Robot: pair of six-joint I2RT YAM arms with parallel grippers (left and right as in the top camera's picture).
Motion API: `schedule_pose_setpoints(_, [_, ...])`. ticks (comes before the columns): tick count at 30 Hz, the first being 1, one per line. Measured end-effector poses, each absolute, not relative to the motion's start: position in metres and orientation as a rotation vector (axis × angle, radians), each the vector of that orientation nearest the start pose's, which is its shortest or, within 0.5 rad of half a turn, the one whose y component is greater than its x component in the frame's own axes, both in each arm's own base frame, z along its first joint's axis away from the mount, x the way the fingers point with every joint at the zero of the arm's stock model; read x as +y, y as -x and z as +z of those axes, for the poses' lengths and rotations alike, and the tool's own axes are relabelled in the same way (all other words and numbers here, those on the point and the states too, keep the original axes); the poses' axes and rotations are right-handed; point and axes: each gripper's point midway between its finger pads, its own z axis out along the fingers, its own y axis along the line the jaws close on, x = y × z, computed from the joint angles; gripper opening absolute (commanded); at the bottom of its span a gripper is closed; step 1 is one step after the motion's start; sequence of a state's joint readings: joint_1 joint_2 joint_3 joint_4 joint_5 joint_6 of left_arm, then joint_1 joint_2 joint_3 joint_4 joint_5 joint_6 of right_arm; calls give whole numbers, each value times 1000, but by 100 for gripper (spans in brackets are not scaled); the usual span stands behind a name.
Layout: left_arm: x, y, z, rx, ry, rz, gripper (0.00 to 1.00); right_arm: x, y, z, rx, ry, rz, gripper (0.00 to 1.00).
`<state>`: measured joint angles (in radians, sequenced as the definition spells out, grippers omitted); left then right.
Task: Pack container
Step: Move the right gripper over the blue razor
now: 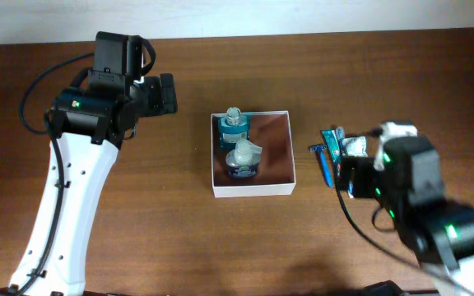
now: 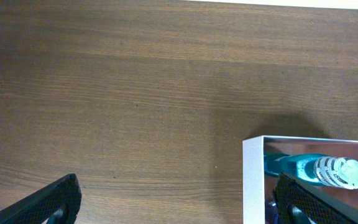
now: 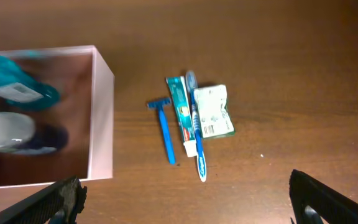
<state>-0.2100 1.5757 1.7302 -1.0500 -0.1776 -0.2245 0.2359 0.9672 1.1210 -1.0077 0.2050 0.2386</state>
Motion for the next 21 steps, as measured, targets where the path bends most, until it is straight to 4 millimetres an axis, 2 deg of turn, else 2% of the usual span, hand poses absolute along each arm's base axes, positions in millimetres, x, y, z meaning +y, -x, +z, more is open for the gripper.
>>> schedule_pose_setpoints(5, [-55,-403,285,2446,94,28,99,32,-283,209,2543,-79,-81,98])
schedule_pose_setpoints(11, [-55,-404,285,2445,94,27,99,26,-291,169,2693,-68,-202,100])
schedule_pose_setpoints(14, [-55,-404,285,2445,94,28,99,24,-294,153,2743,-56,-249,82])
schedule_pose_setpoints(17, [-55,-404,285,2445,94,28,99,26,-300,141,2768,-57,-258,79])
schedule_pose_setpoints(19, [-55,-404,285,2445,94,28,99,29,-305,136,2774,-55,-246,68])
schedule_pose_setpoints(21, [-55,-404,285,2445,94,28,99,35,-310,129,2785,-37,-204,62])
